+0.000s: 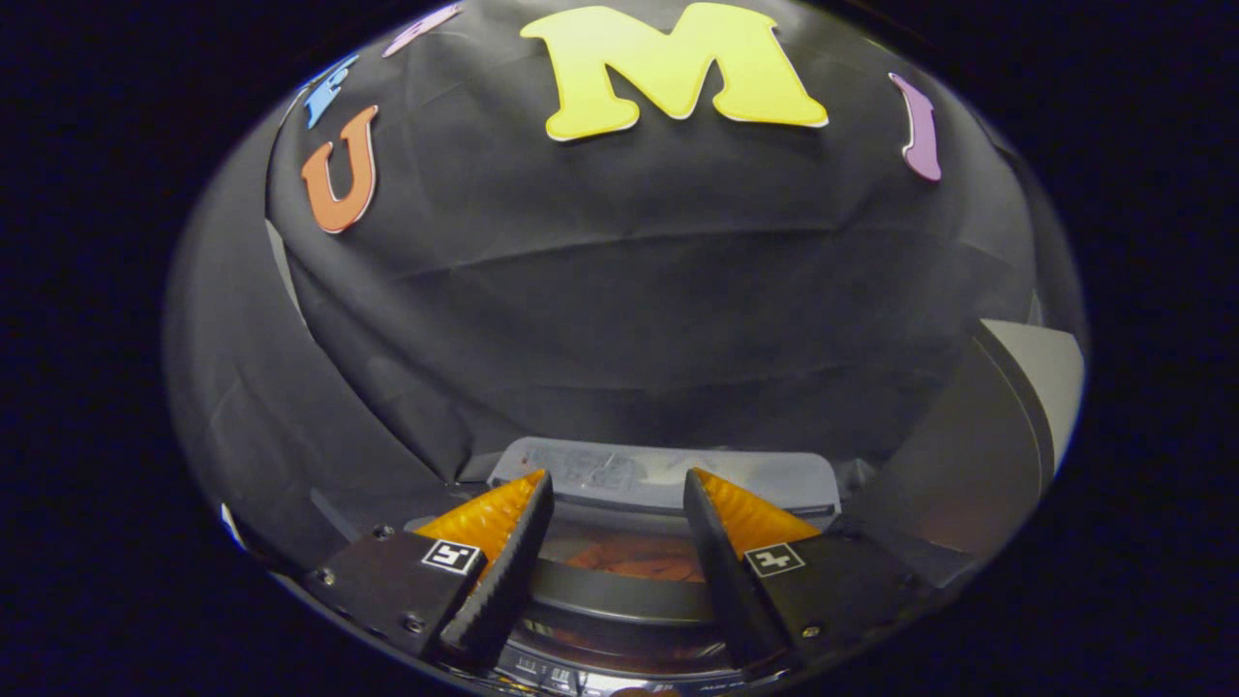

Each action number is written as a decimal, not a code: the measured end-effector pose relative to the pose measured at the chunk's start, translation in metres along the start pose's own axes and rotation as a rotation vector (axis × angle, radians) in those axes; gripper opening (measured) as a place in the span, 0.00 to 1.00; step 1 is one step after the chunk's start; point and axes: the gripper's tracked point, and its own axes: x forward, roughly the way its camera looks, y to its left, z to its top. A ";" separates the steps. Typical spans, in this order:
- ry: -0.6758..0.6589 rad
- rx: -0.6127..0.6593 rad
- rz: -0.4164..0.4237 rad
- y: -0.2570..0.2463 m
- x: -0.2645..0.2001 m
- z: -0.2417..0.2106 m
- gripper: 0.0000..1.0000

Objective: Put the clothes into the washing machine and then close the washing machine lid.

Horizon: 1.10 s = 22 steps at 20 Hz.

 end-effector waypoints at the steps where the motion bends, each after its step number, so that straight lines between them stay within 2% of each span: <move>1: 0.003 -0.008 -0.024 -0.006 -0.002 -0.007 0.85; 3: -0.003 0.007 -0.013 -0.007 -0.010 -0.017 0.81; 10: 0.026 0.003 -0.037 -0.019 -0.026 -0.064 0.81; 22: -0.017 -0.006 -0.074 -0.032 -0.060 -0.070 0.82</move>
